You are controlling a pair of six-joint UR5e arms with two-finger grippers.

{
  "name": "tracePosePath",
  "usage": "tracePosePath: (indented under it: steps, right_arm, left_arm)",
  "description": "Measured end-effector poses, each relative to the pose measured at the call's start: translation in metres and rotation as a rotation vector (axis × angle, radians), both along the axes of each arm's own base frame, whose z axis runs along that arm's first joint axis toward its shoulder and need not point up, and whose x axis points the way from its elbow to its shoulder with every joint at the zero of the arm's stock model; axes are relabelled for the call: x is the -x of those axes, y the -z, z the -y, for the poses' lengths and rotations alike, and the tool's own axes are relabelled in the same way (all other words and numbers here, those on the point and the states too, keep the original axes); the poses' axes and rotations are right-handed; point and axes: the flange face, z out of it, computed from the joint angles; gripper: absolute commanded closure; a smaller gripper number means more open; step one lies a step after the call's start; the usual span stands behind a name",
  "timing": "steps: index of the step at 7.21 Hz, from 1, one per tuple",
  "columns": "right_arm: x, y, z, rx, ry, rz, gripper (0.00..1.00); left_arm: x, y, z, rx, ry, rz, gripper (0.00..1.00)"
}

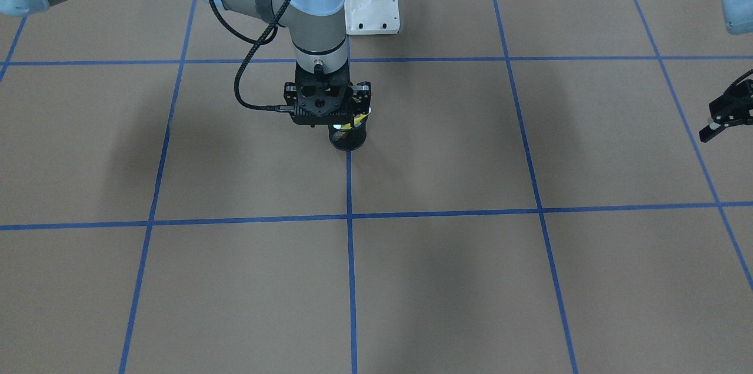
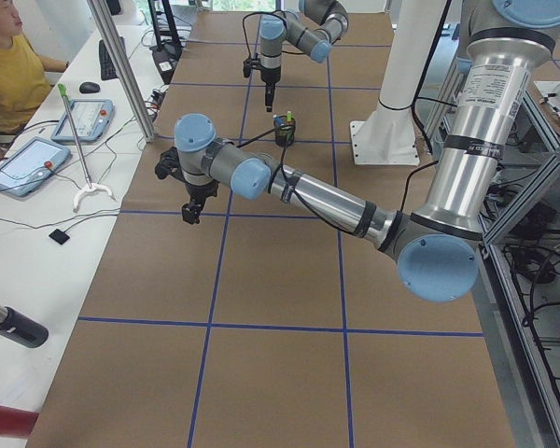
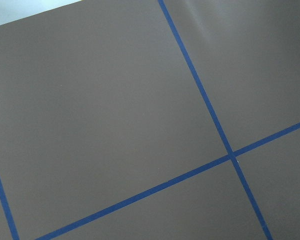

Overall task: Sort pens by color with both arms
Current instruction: 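Lower the right gripper, grasp the blue marker and lift it out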

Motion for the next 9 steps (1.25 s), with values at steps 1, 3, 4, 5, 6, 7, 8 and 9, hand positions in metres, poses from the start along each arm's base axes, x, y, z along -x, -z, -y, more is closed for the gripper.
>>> tracePosePath:
  steps: [1,3,4,5,6,7,8,9]
  right_arm:
    - [0.007,-0.003,-0.003,0.0,0.014,-0.008,0.43]
    - [0.015,-0.009,-0.006,0.004,0.033,-0.018,0.47]
    - [0.018,-0.011,-0.005,0.007,0.038,-0.022,0.49]
    - [0.02,-0.012,-0.005,0.004,0.044,-0.025,0.52]
    - [0.021,-0.013,-0.004,-0.003,0.054,-0.027,0.56]
    - [0.022,-0.014,-0.004,-0.009,0.06,-0.028,0.59]
    - [0.022,-0.014,-0.004,-0.012,0.063,-0.028,0.59]
    - [0.022,-0.014,-0.004,-0.014,0.065,-0.026,0.59]
  left_arm:
    - [0.0,0.0,0.0,0.0,0.0,0.0,0.0]
    - [0.0,0.0,0.0,0.0,0.0,0.0,0.0]
    - [0.0,0.001,0.0,-0.002,0.0,0.0,0.0]
    - [0.0,0.001,0.0,-0.002,0.0,0.0,0.0]
    - [0.0,0.002,0.0,-0.003,0.0,-0.001,0.0]
    - [0.0,0.002,0.0,-0.003,0.0,-0.001,0.0]
    - [0.0,0.001,0.0,-0.003,0.0,0.0,0.0]
    - [0.0,0.001,0.0,-0.002,0.0,0.0,0.0]
